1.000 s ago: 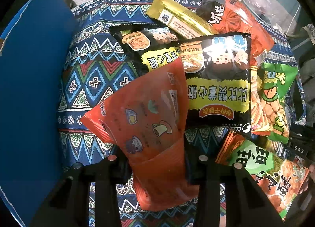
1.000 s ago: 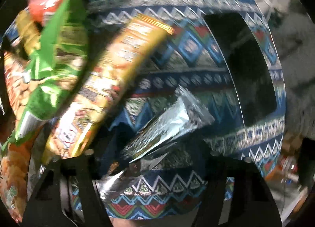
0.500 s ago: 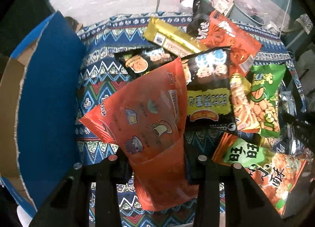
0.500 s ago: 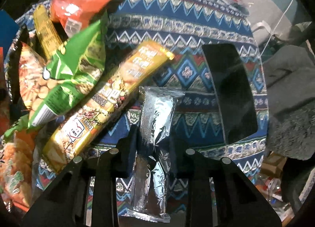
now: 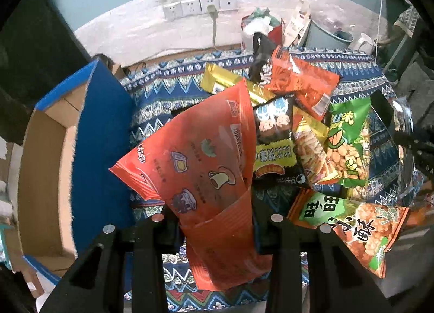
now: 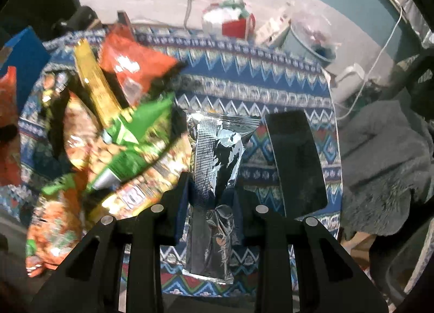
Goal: Organize snacks
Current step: 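Close left tool on orange bag while right tool grasps silver foil bar, then carry both bags over the cardboard box and release them inside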
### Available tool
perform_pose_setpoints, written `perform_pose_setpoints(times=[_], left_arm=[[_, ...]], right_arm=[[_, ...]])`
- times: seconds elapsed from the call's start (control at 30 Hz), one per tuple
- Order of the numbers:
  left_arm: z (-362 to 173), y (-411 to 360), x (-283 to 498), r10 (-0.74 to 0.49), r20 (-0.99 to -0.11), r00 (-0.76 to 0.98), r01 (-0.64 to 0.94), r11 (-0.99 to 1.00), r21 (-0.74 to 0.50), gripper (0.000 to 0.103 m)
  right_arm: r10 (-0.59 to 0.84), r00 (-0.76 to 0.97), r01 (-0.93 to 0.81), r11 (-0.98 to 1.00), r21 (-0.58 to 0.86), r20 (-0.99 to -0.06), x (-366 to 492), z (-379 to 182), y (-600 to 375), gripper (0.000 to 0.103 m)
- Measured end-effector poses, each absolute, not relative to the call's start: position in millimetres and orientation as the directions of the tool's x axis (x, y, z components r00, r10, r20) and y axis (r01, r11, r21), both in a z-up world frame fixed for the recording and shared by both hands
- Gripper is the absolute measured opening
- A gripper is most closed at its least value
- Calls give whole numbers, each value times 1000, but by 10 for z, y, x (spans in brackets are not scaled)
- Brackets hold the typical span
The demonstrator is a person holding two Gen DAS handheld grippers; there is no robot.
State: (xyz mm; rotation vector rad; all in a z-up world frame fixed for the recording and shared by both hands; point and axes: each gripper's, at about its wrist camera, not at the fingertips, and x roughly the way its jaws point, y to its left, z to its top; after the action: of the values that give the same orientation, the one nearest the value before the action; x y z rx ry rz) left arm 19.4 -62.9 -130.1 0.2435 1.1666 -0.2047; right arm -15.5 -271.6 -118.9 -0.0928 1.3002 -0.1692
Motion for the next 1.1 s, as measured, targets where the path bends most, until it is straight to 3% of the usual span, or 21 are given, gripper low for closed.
perform_pose_setpoints(times=[0.53,1.1], left_arm=[[-817,-561,140,-39,-863,503,287,950,124,37],[-431,-21,107,-12,-805,593,200,971,133,37]], right_arm=[[-127,420,5,990,-138,-898,12,-650,-2351,26],[27,514,-119,992,-39,-857,303,-167,-1590,27]])
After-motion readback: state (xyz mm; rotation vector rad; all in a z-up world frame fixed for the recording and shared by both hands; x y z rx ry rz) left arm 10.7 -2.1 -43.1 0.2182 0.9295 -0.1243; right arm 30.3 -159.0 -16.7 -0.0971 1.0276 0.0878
